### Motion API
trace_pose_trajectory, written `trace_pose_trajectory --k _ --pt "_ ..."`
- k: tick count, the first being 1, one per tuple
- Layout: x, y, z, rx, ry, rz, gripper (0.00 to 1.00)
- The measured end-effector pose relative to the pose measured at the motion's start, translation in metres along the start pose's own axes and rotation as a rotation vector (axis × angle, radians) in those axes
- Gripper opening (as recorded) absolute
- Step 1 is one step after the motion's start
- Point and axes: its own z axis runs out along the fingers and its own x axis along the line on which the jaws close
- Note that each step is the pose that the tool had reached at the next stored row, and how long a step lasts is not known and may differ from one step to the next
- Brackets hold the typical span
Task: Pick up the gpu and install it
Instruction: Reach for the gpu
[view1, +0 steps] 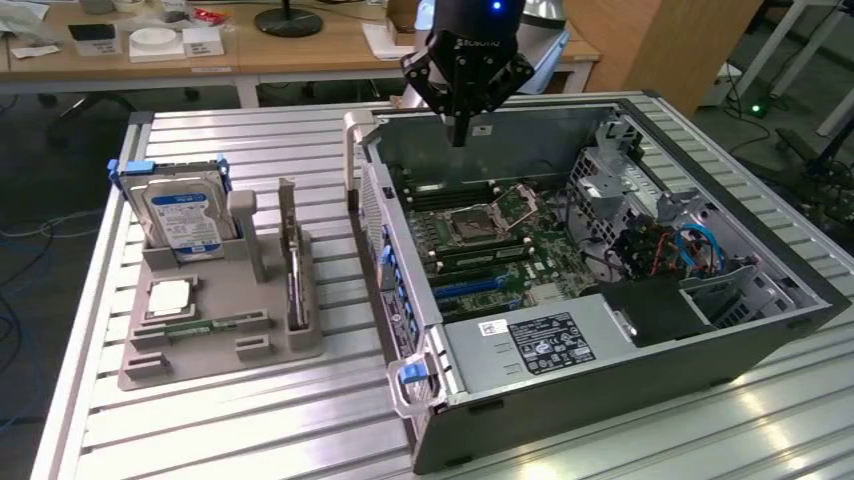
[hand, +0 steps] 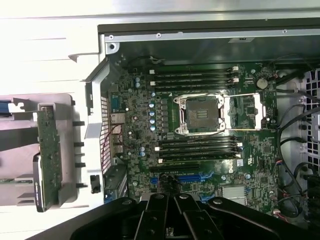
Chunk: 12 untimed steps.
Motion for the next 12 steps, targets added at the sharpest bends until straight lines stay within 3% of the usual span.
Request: trace_pose_trajectory --k 12 --pt "0.0060 -0.0004 -0.0002 0.0000 0.0000 0.000 0.11"
